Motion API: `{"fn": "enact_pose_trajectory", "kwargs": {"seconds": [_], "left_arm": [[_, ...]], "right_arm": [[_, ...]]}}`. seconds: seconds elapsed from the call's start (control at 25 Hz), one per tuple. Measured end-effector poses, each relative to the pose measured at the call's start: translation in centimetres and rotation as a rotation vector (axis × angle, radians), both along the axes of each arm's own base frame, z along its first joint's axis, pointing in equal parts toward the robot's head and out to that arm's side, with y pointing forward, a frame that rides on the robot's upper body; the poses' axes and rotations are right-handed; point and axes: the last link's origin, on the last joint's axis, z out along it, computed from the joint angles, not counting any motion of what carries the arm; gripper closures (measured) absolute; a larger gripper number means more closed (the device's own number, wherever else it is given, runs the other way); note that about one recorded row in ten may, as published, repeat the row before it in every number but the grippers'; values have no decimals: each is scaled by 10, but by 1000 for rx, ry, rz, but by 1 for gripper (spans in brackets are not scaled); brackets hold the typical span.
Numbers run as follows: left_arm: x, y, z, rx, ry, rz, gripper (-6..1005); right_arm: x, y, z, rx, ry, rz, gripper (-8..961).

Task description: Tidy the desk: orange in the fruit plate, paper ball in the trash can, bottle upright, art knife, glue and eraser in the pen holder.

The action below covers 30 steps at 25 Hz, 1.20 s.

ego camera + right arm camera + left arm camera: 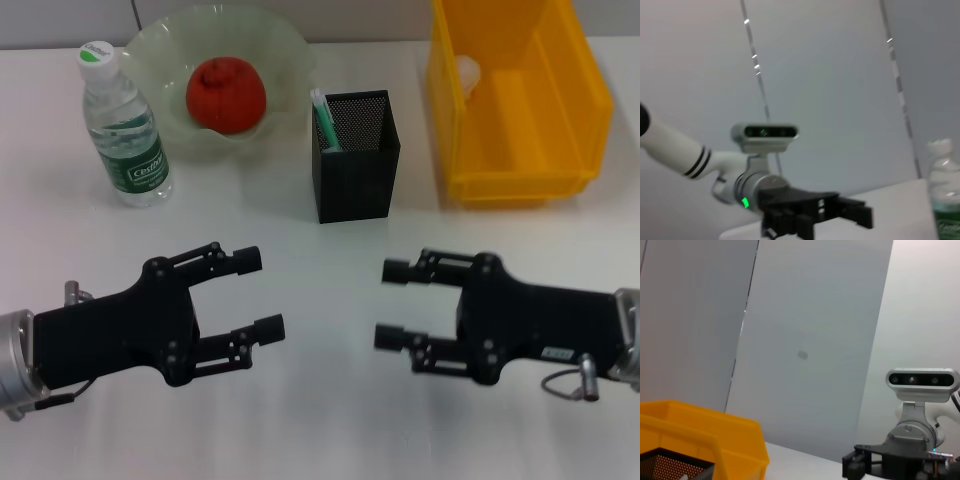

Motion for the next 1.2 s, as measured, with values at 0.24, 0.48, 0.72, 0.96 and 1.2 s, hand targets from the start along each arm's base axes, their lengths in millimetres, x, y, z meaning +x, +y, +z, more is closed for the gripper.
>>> {"fn": "enact_pose_trajectory", "kwargs": {"seconds": [0.24,0.48,0.72,0.96,1.2], "left_arm": [[-8,-11,-4,-31,18,20,223],[-16,-19,-5,-29,33,52,225],[-20,-24,-5,-27,45,58,227],[-21,-25,-7,-35,52,58,227],[-21,-27,-9,-43,51,61,227]], "right_arm": [[-3,-3,-8,-50,-17,25,289],[-5,-1,-16,-66,-52,38,289],[-5,0,-27,-78,-101,40,289],[-6,2,-26,-77,-100,43,289],[-6,4,-26,-69,-101,38,289]]}}
